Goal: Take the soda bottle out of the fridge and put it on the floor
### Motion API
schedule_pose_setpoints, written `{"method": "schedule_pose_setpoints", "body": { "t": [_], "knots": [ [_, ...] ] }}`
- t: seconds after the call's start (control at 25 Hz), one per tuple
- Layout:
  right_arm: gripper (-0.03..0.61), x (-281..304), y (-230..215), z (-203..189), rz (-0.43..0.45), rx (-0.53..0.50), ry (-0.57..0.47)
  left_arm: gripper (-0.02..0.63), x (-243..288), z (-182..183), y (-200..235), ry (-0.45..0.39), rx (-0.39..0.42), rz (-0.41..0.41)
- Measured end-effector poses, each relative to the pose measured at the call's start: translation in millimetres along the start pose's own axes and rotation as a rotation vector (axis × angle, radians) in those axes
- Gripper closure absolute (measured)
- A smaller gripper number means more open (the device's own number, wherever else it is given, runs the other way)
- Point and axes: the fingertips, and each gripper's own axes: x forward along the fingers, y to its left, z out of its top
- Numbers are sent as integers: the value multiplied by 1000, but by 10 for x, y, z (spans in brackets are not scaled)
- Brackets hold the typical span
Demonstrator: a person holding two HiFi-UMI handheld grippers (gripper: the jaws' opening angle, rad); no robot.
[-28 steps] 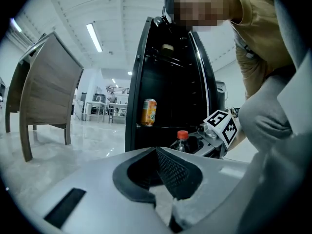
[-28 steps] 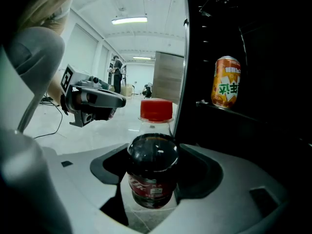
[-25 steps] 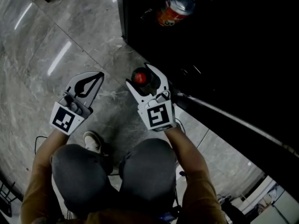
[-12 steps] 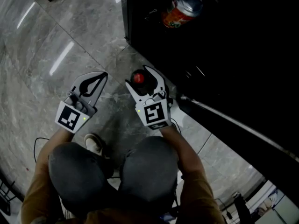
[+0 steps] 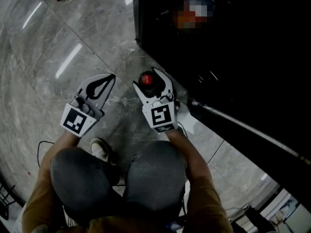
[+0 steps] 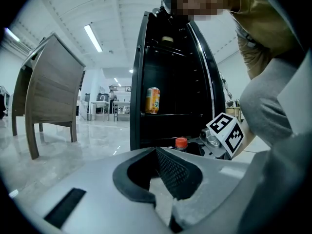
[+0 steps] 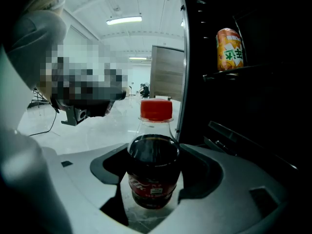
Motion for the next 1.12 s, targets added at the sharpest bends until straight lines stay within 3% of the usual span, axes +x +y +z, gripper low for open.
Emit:
{"method": "schedule_pose_setpoints", "body": {
  "t": [0.64,1.12],
  "knots": [
    [282,126,115,-80,34,-38,19,612,-50,35,6,-6,-1,14],
    [282,60,110,-419,30,-14,86,612,-47,18,-6,5,-2,17]
  ]
}}
